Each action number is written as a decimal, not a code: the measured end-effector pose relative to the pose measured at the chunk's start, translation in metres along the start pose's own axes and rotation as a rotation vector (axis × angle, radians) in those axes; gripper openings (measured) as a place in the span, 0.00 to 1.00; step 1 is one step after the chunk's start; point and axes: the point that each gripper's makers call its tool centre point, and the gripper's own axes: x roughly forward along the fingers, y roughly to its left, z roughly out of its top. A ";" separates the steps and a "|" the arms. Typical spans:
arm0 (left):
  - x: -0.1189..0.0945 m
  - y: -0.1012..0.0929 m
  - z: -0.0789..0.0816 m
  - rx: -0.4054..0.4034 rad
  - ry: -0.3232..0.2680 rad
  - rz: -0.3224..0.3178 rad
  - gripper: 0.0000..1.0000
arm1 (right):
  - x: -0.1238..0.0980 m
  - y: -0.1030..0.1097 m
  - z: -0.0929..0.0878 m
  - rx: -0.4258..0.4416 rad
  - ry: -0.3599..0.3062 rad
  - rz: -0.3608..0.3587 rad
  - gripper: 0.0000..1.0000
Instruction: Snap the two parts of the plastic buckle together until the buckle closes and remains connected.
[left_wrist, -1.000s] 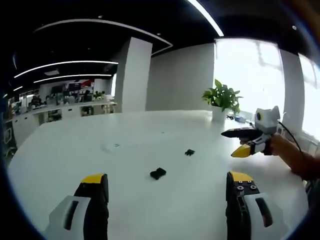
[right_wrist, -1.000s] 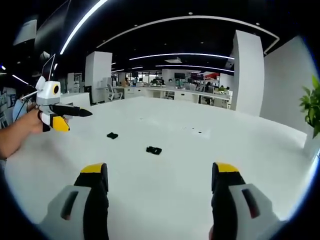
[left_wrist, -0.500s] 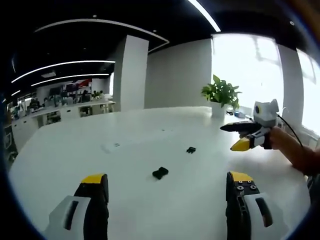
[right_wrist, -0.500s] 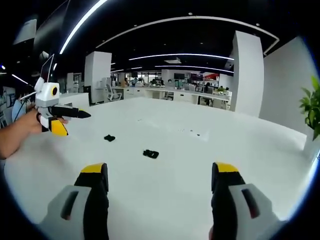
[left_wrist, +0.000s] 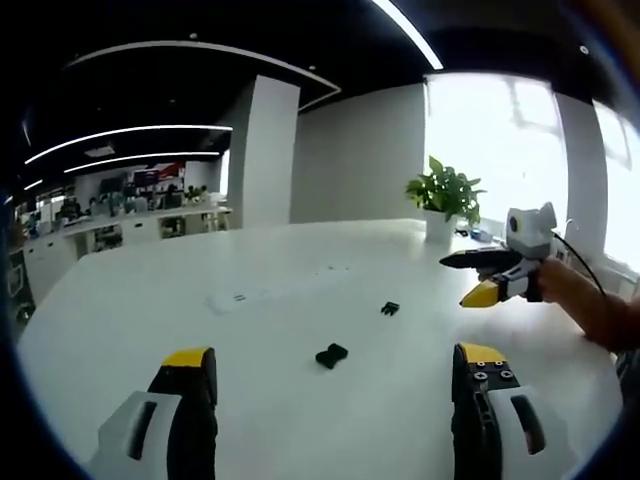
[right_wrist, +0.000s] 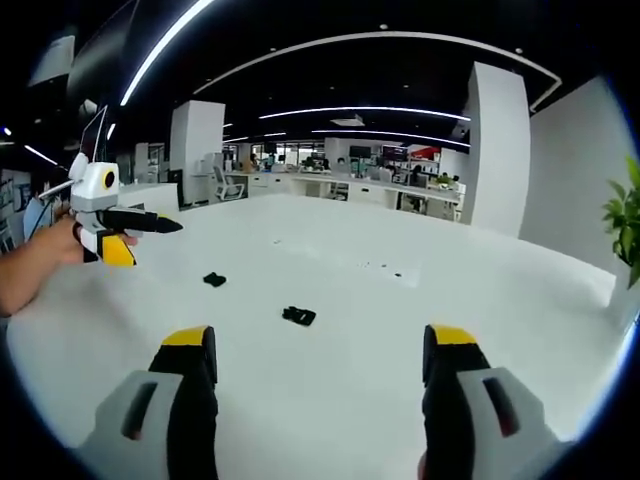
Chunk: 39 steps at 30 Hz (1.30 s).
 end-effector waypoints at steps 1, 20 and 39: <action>0.001 -0.001 0.000 -0.004 -0.004 -0.005 0.99 | 0.001 0.000 0.000 0.000 0.001 0.001 0.85; 0.012 -0.002 -0.002 0.002 0.015 -0.035 0.99 | 0.010 0.000 0.000 -0.012 0.010 0.017 0.84; 0.024 0.006 -0.005 0.009 0.032 -0.048 0.99 | 0.024 -0.007 0.000 -0.028 0.032 0.015 0.83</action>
